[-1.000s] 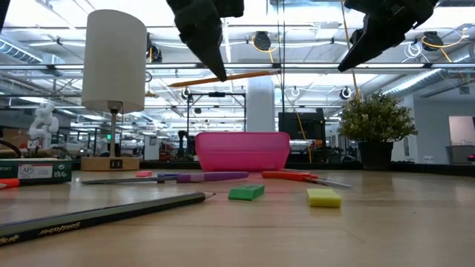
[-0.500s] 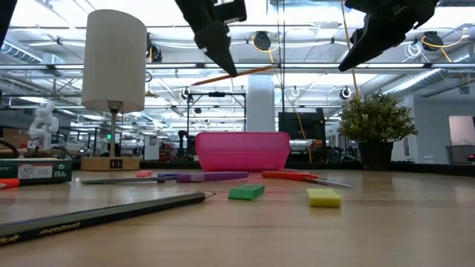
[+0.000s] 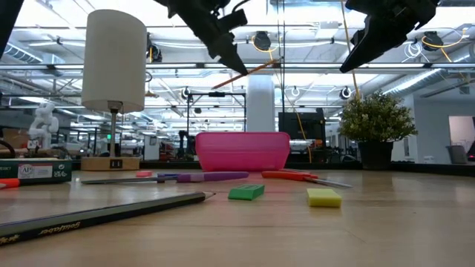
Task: Pack school essentials
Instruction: Put the right yellow pencil into the red supply box
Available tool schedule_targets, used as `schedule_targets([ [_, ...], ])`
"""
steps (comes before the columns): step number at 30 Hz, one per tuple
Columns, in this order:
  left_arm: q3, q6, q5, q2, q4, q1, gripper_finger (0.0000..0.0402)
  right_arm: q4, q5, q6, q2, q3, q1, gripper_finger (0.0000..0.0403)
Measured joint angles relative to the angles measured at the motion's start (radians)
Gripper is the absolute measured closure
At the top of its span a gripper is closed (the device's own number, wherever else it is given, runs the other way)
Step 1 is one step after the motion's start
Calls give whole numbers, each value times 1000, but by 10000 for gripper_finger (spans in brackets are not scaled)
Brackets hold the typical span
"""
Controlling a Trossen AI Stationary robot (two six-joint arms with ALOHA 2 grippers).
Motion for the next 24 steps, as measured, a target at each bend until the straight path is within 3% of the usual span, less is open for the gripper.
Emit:
schedule_targets([
  [11, -1, -11, 44, 138, 87, 53, 376, -6, 1, -1, 0, 0, 37, 303],
  [24, -1, -105, 79, 244, -4, 63, 376, -15, 2, -4, 0, 0, 37, 303],
])
